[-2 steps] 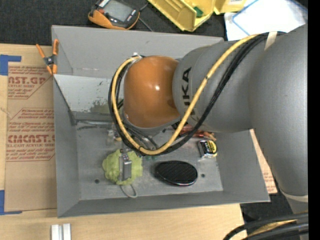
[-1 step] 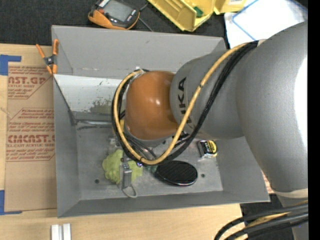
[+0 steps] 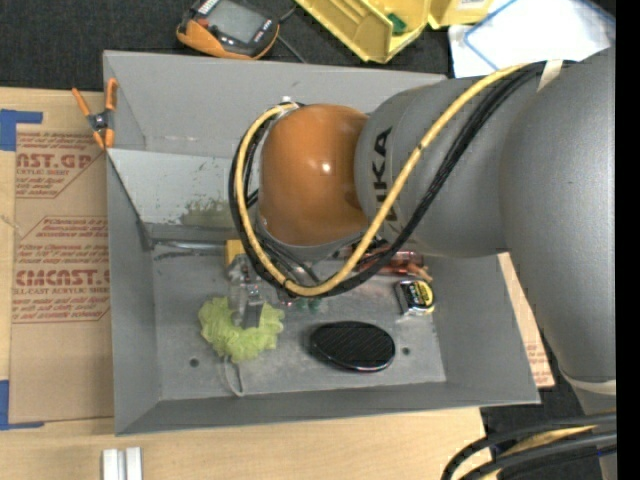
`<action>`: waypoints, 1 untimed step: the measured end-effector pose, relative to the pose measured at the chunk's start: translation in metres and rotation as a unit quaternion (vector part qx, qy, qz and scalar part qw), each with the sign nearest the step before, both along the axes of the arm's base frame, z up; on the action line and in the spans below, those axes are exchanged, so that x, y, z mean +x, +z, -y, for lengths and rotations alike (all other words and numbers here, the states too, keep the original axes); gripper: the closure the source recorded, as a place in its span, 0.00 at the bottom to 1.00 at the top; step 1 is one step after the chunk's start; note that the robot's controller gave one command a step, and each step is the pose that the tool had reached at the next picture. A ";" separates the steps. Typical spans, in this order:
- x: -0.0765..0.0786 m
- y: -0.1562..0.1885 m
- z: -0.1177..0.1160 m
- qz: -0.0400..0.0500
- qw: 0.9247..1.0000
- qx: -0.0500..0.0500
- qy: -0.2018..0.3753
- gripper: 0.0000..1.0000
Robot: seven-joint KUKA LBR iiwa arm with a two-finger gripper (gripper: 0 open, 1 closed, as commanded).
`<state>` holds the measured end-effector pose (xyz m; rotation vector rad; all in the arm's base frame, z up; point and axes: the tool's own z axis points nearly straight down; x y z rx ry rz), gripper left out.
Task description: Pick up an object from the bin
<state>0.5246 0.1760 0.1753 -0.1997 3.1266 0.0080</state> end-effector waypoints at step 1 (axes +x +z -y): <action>-0.001 -0.001 0.000 -0.001 1.000 0.000 0.000 1.00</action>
Offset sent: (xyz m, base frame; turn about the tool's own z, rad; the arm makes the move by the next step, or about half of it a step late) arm 0.0183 -0.0113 -0.0405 -0.0144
